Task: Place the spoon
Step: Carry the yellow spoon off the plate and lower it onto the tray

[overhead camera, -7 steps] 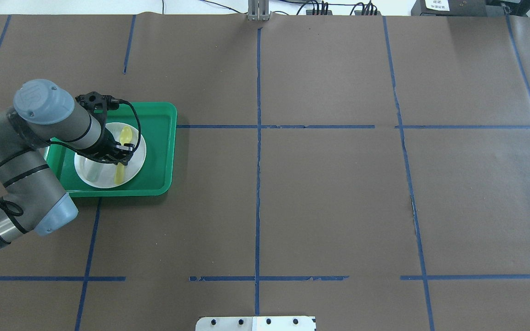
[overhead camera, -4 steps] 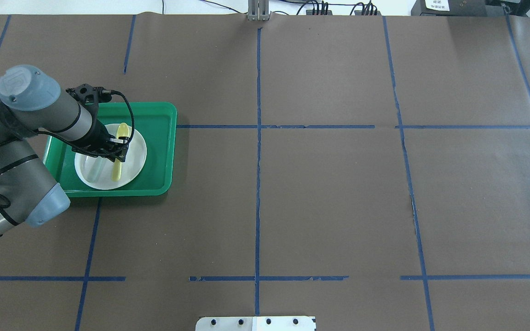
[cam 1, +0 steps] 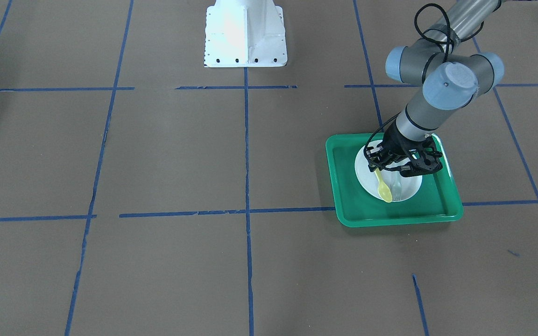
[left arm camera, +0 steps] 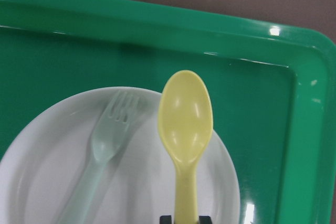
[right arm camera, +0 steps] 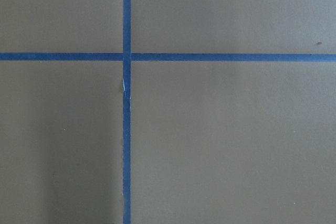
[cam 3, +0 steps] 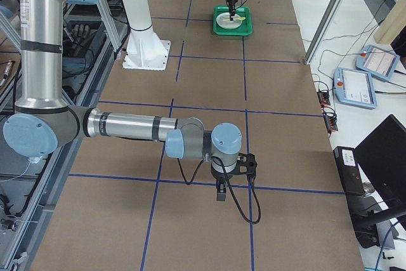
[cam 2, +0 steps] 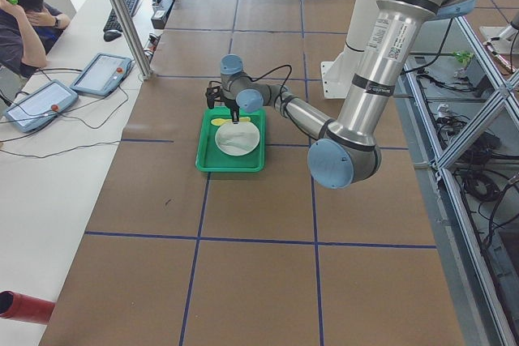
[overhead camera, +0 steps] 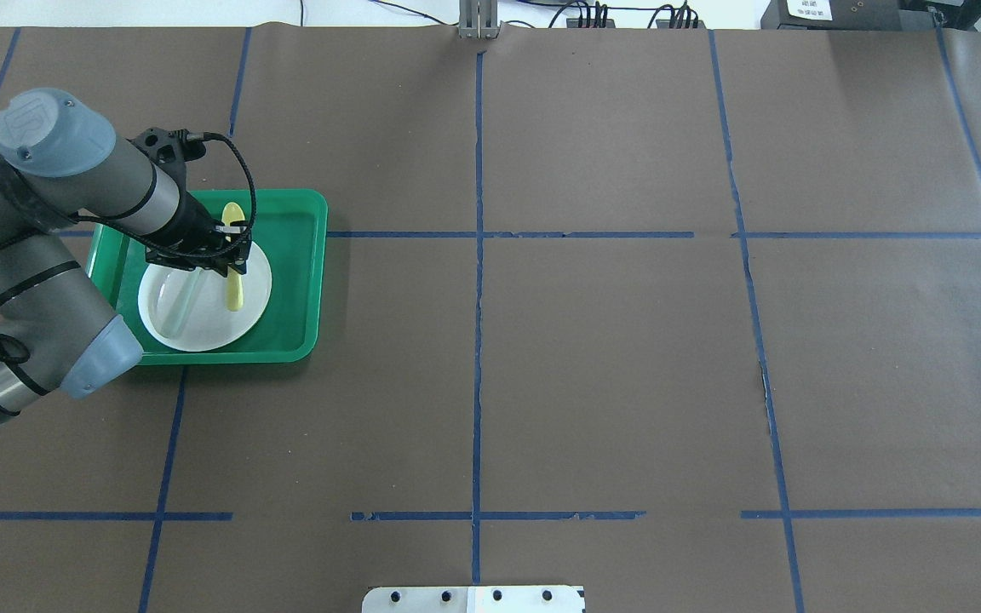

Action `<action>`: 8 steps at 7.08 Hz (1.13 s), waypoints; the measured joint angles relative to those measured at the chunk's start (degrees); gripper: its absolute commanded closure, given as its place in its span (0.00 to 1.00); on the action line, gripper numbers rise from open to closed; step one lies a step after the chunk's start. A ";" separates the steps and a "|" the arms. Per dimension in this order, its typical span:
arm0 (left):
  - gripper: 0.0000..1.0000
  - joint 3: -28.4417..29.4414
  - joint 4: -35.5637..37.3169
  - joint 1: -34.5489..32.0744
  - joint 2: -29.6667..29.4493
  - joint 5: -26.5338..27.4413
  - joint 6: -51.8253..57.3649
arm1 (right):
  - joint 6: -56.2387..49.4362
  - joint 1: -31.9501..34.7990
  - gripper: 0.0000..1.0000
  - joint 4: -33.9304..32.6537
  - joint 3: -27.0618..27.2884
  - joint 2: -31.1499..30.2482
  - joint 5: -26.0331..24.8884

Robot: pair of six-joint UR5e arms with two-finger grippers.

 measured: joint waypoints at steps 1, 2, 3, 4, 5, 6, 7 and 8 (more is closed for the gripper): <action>1.00 1.79 -0.06 0.51 -2.06 1.51 -0.87 | 0.00 0.00 0.00 -0.02 0.00 0.00 0.00; 1.00 3.42 -0.14 1.58 -3.55 3.50 -1.41 | 0.00 0.00 0.00 -0.03 0.00 -0.01 0.00; 1.00 4.30 -0.24 2.69 -4.29 4.66 -1.75 | 0.00 0.00 0.00 -0.03 0.00 0.00 0.00; 1.00 4.84 -0.37 3.69 -4.74 5.16 -2.07 | 0.00 0.00 0.00 -0.03 0.00 -0.01 0.00; 1.00 5.30 -0.45 4.53 -5.05 5.36 -2.22 | 0.00 0.00 0.00 -0.02 0.00 -0.03 0.00; 0.84 5.63 -0.49 5.17 -5.27 5.48 -2.29 | 0.00 0.00 0.00 0.00 0.00 -0.03 0.00; 0.74 5.80 -0.50 5.63 -5.33 5.87 -2.27 | 0.00 0.00 0.00 0.01 0.00 -0.03 0.00; 0.71 5.83 -0.51 5.85 -5.35 6.51 -2.18 | 0.00 0.00 0.00 0.01 0.00 -0.04 0.00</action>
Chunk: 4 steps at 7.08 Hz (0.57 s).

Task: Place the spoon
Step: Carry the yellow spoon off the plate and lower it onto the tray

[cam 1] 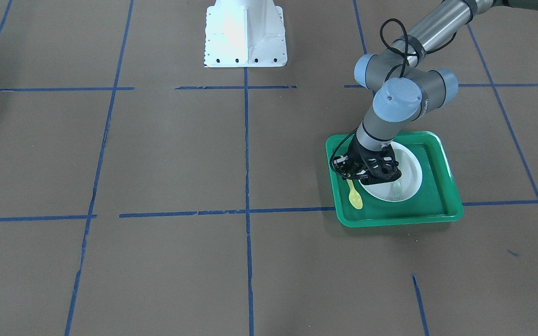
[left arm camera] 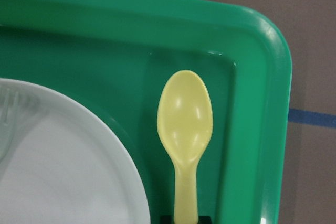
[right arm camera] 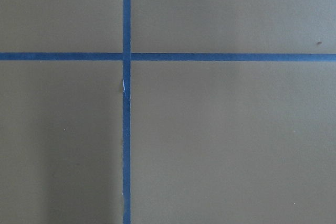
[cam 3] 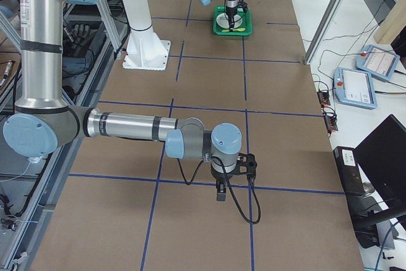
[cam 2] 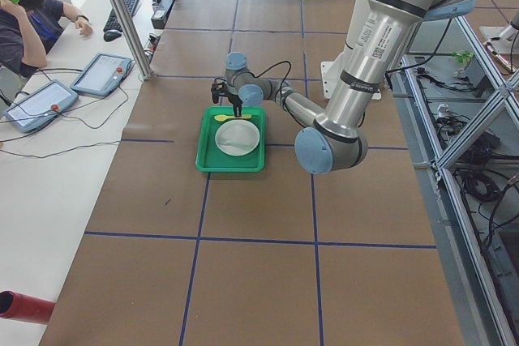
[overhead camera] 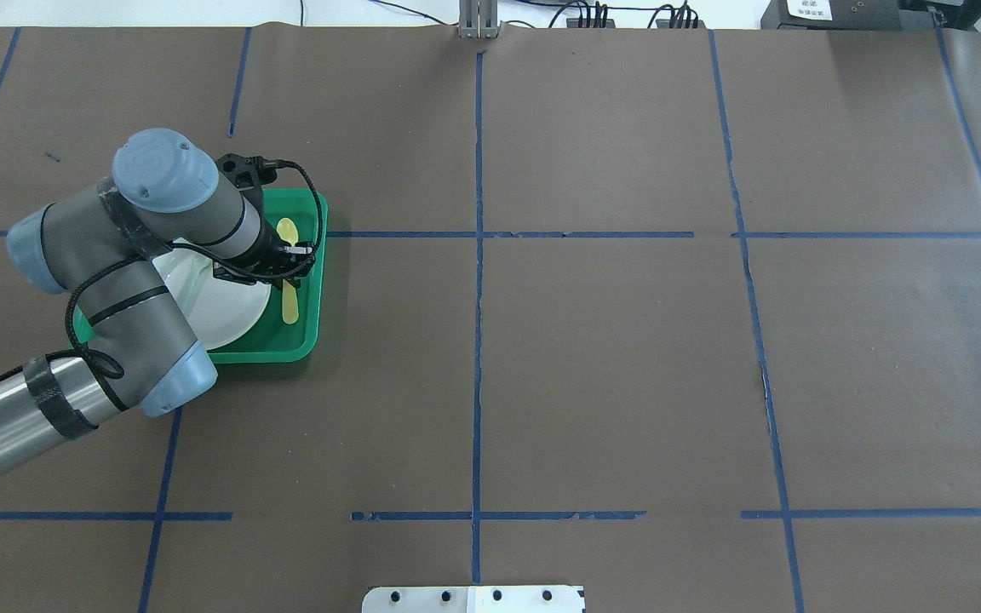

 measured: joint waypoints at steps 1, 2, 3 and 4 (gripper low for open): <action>0.62 -0.03 0.00 0.10 -0.01 0.37 0.12 | 0.00 0.00 0.00 0.00 0.00 -0.01 0.00; 0.57 -0.13 0.00 0.15 -0.01 0.51 0.25 | 0.00 0.00 0.00 0.02 0.00 -0.02 0.00; 0.54 -0.25 0.00 0.16 -0.01 0.56 0.35 | 0.00 0.00 0.00 0.02 0.00 -0.02 0.00; 0.53 -0.37 0.00 0.15 -0.01 0.57 0.42 | 0.00 0.00 0.00 -0.02 0.00 -0.02 0.00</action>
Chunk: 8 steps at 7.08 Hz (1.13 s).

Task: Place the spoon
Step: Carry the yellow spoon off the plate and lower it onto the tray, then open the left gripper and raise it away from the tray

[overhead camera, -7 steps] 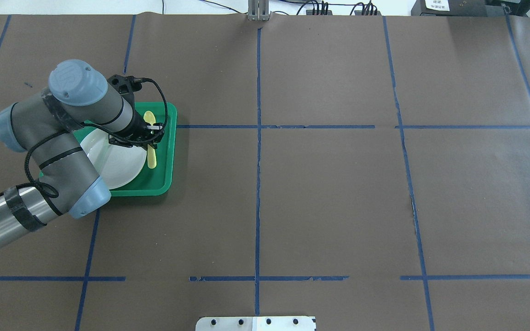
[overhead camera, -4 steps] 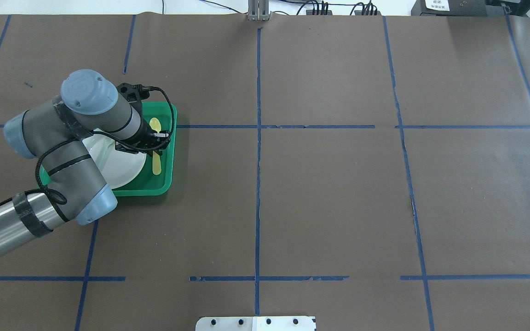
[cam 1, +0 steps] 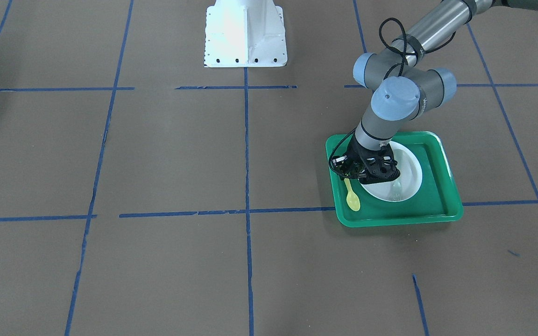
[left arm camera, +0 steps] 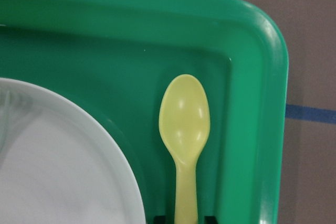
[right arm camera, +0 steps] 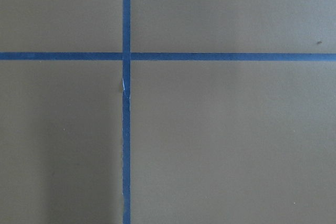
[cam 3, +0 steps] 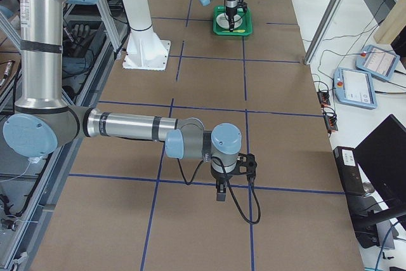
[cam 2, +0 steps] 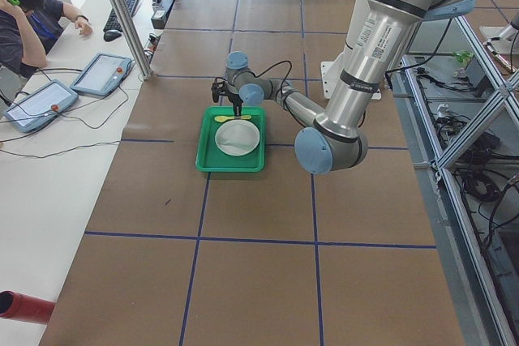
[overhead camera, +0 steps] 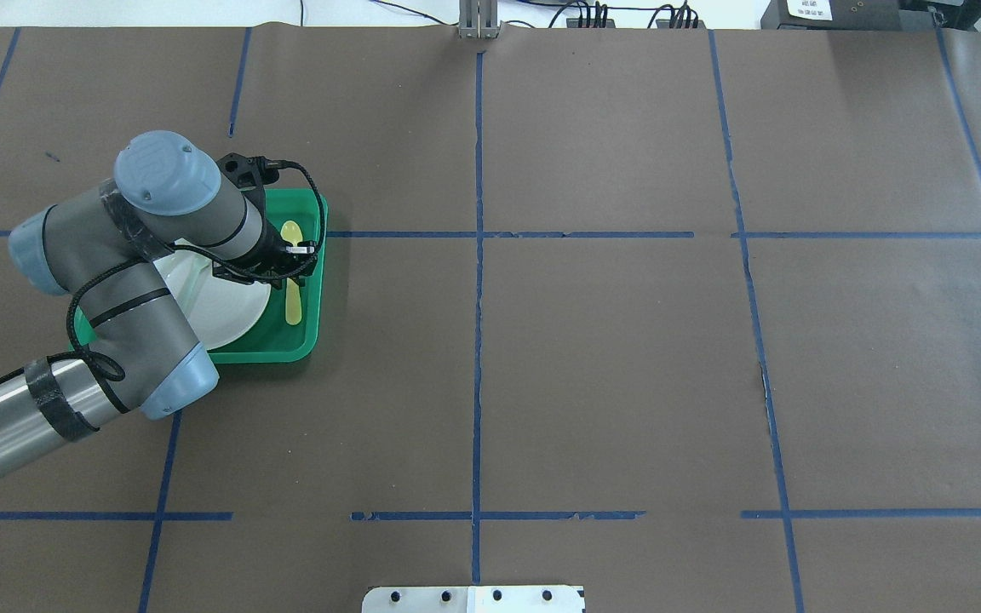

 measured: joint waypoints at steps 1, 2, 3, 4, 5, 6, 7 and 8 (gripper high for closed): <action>0.50 -0.20 0.00 -0.03 0.01 0.01 0.03 | 0.00 0.00 0.00 0.00 0.00 0.00 0.00; 0.16 -0.73 0.05 -0.15 0.05 0.03 0.04 | 0.00 0.00 0.00 0.01 0.00 0.00 0.00; 0.02 -2.08 0.23 -0.68 0.17 0.07 -0.05 | 0.00 0.00 0.00 -0.01 0.00 0.00 0.00; 0.00 -3.81 0.59 -1.98 0.41 0.07 -0.22 | 0.00 0.00 0.00 -0.02 0.00 0.01 0.00; 0.00 -5.27 1.69 -3.71 0.66 -0.01 -0.23 | 0.00 0.00 0.00 -0.03 0.00 0.03 0.00; 0.00 -7.23 3.24 -5.61 1.54 -0.22 -0.09 | 0.00 0.00 0.00 -0.01 0.00 0.02 0.00; 0.00 -9.69 4.79 -7.74 3.58 -0.99 1.78 | 0.00 0.00 0.00 0.02 0.00 0.01 -0.02; 0.00 -11.78 7.93 -10.42 5.61 -2.40 7.27 | 0.00 0.00 0.00 0.03 0.00 0.02 -0.04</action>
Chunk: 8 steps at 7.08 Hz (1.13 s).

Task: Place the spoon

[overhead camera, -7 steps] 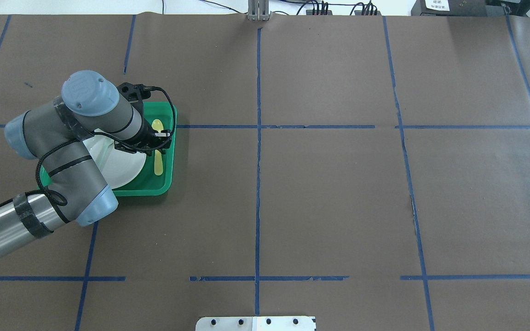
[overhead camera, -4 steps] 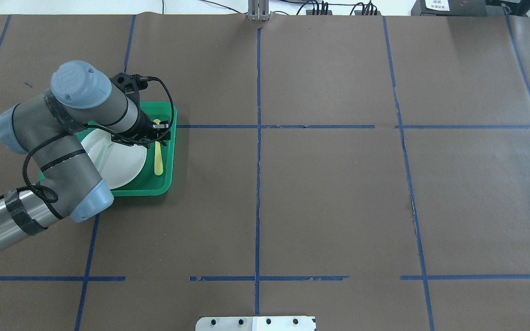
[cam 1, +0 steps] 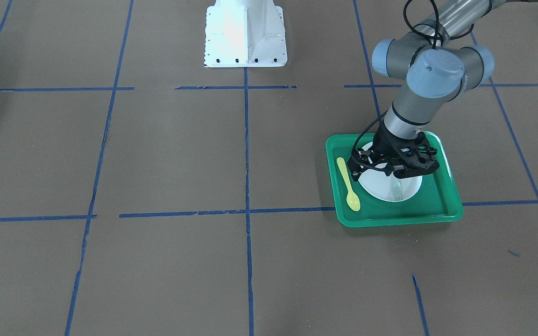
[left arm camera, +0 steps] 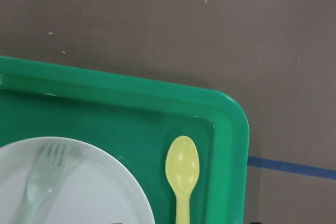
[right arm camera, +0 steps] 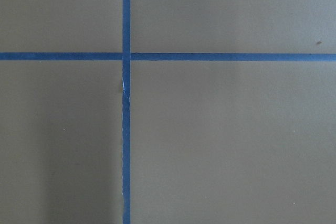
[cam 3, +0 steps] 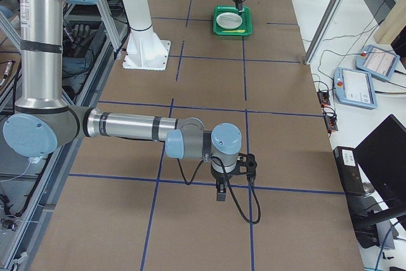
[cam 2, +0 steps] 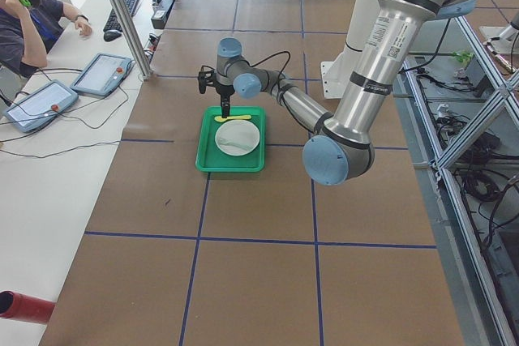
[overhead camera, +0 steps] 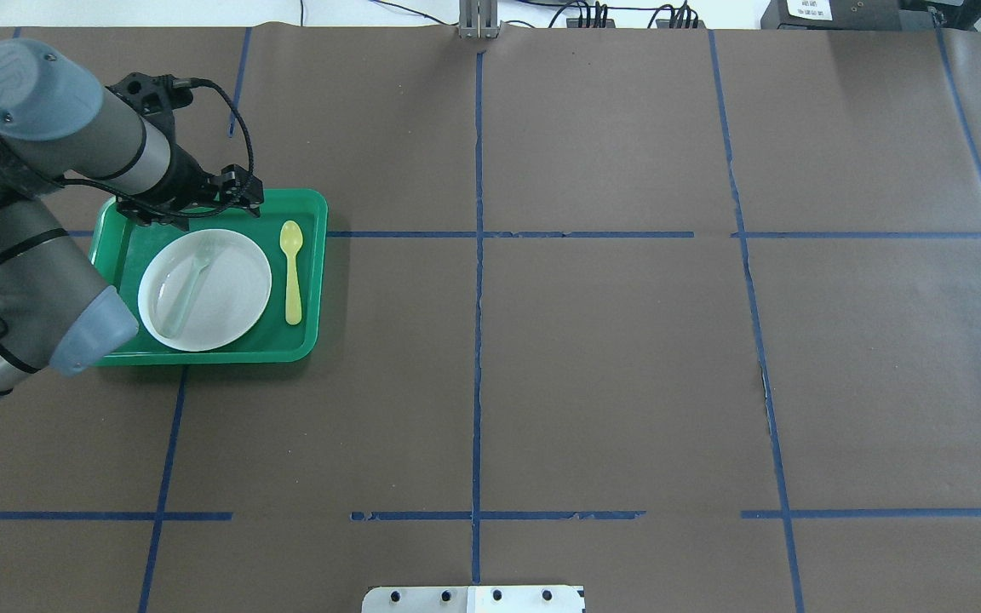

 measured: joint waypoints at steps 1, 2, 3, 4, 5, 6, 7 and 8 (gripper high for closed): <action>0.00 -1.87 5.01 -3.44 1.70 -1.34 8.32 | 0.00 0.00 0.00 -0.03 0.00 0.01 0.01; 0.00 -3.51 9.15 -7.14 4.16 -2.54 17.36 | 0.00 0.00 0.00 -0.03 0.00 0.00 0.03; 0.00 -4.52 11.09 -11.24 7.82 -3.87 27.07 | 0.00 0.00 0.00 -0.02 0.00 -0.01 0.03; 0.00 -5.09 11.71 -16.19 12.16 -4.75 38.30 | 0.00 0.00 0.00 -0.03 0.00 -0.01 0.04; 0.00 -5.25 12.01 -22.84 16.83 -5.61 50.16 | 0.00 0.00 0.00 -0.05 0.00 -0.02 0.04; 0.00 -4.75 12.30 -29.47 21.18 -8.06 57.61 | 0.00 0.00 0.00 -0.04 0.00 0.00 0.04; 0.00 -3.73 12.32 -34.88 25.14 -12.29 60.94 | 0.00 0.00 0.00 -0.02 0.00 0.03 0.04; 0.00 -2.69 12.00 -38.57 28.30 -16.22 62.59 | 0.00 0.00 0.00 -0.02 0.00 0.05 0.04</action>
